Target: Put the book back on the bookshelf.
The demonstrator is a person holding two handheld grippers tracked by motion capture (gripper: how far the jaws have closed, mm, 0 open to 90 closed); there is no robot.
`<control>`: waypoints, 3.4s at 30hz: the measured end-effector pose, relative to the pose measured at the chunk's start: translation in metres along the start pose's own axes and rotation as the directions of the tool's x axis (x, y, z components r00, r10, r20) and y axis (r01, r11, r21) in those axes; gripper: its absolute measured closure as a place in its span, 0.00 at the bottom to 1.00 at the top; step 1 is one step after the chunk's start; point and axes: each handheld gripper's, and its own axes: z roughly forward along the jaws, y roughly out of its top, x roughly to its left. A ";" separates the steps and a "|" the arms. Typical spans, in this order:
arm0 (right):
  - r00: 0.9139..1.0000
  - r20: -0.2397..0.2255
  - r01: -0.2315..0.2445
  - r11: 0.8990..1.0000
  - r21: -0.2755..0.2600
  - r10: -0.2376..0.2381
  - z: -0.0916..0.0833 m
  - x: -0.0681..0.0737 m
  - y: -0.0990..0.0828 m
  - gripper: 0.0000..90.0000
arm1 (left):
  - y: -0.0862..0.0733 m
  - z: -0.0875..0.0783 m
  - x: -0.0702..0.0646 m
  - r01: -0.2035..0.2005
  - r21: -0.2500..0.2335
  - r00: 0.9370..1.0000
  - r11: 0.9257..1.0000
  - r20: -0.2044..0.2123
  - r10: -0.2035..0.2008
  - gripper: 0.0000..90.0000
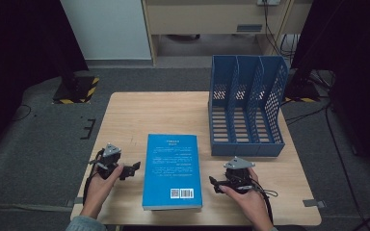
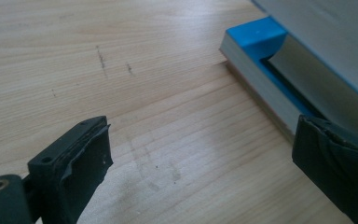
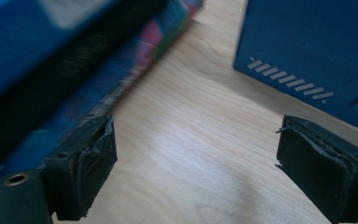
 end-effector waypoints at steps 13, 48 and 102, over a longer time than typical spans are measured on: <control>0.982 -0.112 0.150 0.988 -0.022 -0.151 -0.032 0.032 0.058 0.13 | 0.024 -0.043 -0.015 -0.067 -0.026 0.997 0.997 0.045 0.068 0.05; 0.946 -0.304 0.147 0.986 0.083 -0.116 0.019 0.047 0.086 0.01 | 0.051 0.003 -0.072 -0.090 0.034 0.968 0.995 0.239 0.080 0.01; 0.813 -0.554 -0.117 0.982 0.150 0.181 0.052 0.017 0.067 0.00 | 0.053 0.020 -0.046 -0.005 0.114 0.917 0.993 0.396 -0.041 0.00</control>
